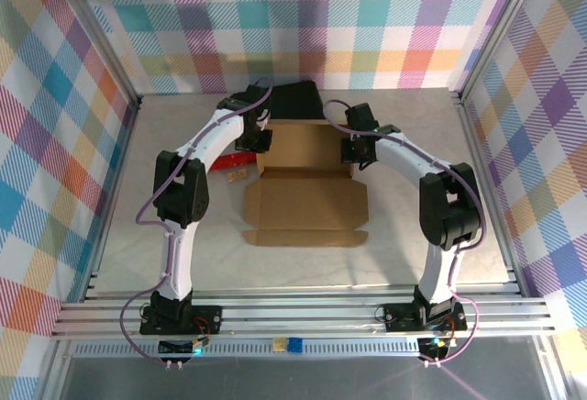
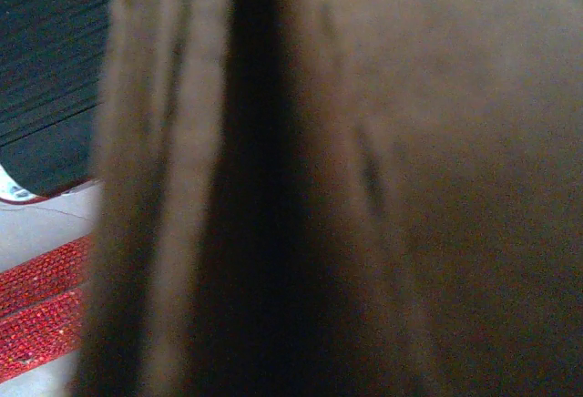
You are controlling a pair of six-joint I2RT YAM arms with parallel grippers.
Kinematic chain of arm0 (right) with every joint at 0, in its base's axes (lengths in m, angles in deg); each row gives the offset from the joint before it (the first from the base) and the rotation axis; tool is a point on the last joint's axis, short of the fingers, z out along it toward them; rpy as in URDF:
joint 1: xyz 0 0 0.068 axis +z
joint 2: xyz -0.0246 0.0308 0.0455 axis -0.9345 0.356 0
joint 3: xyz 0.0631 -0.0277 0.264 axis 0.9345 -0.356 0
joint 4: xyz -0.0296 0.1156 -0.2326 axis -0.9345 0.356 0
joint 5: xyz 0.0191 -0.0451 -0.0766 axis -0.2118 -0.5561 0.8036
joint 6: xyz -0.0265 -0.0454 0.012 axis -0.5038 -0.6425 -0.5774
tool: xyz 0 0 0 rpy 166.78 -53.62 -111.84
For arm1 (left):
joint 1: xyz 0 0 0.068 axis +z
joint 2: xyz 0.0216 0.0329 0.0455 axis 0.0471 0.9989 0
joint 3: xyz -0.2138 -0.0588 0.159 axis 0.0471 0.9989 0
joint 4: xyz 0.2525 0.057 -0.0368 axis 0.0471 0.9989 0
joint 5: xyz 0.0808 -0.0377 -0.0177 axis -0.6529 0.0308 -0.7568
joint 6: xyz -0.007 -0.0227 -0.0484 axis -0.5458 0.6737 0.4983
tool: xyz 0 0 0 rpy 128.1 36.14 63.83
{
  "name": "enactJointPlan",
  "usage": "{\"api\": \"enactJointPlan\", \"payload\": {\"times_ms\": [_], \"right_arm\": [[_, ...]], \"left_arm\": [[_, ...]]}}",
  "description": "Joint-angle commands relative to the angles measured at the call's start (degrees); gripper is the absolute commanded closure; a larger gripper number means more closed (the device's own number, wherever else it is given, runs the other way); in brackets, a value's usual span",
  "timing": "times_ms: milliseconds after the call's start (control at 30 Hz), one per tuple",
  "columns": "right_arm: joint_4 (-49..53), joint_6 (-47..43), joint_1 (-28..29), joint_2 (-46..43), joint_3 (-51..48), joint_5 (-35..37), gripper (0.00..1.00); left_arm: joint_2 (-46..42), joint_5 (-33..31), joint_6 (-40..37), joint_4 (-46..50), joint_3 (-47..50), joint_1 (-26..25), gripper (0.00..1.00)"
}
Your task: Fold the paper box
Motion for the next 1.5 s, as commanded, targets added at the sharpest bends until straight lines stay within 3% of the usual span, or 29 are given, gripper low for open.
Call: {"api": "enactJointPlan", "payload": {"times_ms": [0, 133, 333, 467, 600, 1100, 1233, 1367, 1467], "right_arm": [[8.2, 4.7, 1.4, 2.2, 0.5, 4.1, 1.00], [9.7, 5.1, 1.7, 3.2, 2.5, 2.9, 1.00], [9.8, 3.2, 1.7, 4.4, 3.7, 0.8, 1.00], [10.4, 2.3, 1.3, 5.5, 4.3, -0.9, 1.00], [11.4, 2.2, 0.8, 6.4, 5.1, -1.7, 1.00], [16.4, 3.7, -1.2, 8.2, 8.0, -6.2, 1.00], [17.5, 3.8, -2.2, 7.2, 6.9, -7.6, 1.00], [18.1, 4.1, -3.4, 6.2, 5.5, -8.7, 1.00], [18.3, 4.9, -4.6, 5.1, 4.0, -10.0, 1.00]], "left_arm": [[1.4, -3.6, 2.6, 2.4, -1.8, -1.7, 1.00], [1.7, -6.1, 4.2, 2.7, -1.4, -2.1, 1.00], [-0.3, -3.9, 4.1, -0.8, 1.6, -2.2, 1.00], [-3.2, -1.9, 3.3, -3.4, 3.5, -2.2, 0.80], [-6.3, 0.4, 3.0, -5.7, 6.1, -2.1, 0.70], [-10.3, 1.0, 5.5, -5.7, 7.1, -2.1, 0.50], [-11.1, 0.6, 9.3, -4.7, 5.9, -2.1, 0.47], [-14.6, -0.2, 14.7, -6.4, 7.7, -2.2, 0.37], [-17.9, -1.7, 19.3, -6.8, 9.3, -2.2, 0.38]]}}
